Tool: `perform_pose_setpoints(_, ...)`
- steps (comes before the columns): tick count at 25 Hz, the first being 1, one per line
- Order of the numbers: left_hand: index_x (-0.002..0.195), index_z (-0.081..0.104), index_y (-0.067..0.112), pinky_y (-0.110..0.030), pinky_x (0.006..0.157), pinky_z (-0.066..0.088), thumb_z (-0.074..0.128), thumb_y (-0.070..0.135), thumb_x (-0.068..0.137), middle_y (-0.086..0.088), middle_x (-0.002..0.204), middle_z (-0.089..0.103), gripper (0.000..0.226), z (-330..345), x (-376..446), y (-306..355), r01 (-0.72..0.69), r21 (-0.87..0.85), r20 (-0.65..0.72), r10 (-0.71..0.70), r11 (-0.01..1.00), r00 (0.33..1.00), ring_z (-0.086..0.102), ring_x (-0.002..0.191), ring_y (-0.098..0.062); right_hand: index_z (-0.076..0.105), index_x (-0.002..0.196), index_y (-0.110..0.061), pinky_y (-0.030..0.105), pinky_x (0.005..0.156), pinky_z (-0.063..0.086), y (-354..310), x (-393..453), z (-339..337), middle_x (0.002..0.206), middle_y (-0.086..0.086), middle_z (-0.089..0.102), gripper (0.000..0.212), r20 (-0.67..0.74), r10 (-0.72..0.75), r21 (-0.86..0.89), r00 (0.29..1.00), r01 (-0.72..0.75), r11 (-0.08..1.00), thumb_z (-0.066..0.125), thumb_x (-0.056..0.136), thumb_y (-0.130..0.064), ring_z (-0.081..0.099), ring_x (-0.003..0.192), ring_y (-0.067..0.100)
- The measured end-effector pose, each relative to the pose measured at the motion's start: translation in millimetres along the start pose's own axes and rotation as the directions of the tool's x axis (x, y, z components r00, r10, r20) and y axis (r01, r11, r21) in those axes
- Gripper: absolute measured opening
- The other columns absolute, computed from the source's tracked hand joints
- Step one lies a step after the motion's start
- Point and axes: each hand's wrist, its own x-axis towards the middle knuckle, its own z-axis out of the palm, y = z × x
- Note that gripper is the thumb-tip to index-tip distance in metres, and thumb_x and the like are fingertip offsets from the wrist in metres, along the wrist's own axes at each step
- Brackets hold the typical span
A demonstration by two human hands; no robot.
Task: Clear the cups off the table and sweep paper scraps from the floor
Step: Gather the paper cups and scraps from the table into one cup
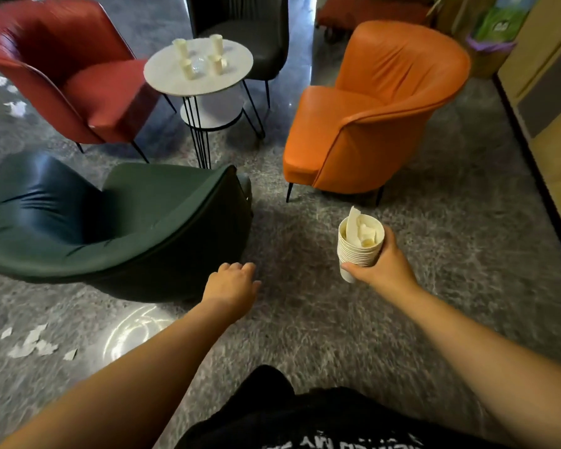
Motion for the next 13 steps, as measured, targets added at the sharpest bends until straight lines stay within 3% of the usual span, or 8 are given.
perform_pose_setpoints(6, 0.139, 0.042, 0.024, -0.042, 0.097, 0.042, 0.041, 0.044, 0.098, -0.004, 0.134, 0.051, 0.045, -46, 145, -7, -0.025, -0.007, -0.01, 0.025, 1.0, 1.0, 0.043, 0.125, -0.028, 0.032, 0.117, -0.055, 0.017, 0.077, 0.041, -25, 162, 19, 0.111, -0.029, 0.051, 0.088, 0.028, -0.064, 0.035, 0.998, 0.063, 0.997, 0.09, 0.055, -0.033, 0.053, 0.099, 0.001)
perform_pose_setpoints(13, 0.132, 0.047, 0.023, -0.042, 0.094, 0.043, 0.043, 0.044, 0.097, -0.004, 0.129, 0.055, 0.041, -118, 331, -39, -0.014, 0.016, 0.007, 0.013, 1.0, 1.0, 0.045, 0.121, -0.028, 0.037, 0.135, -0.029, 0.026, 0.079, 0.039, -69, 350, 40, 0.116, -0.015, 0.049, 0.096, 0.003, -0.08, -0.063, 0.997, 0.08, 0.995, 0.091, 0.056, -0.031, 0.047, 0.101, 0.006)
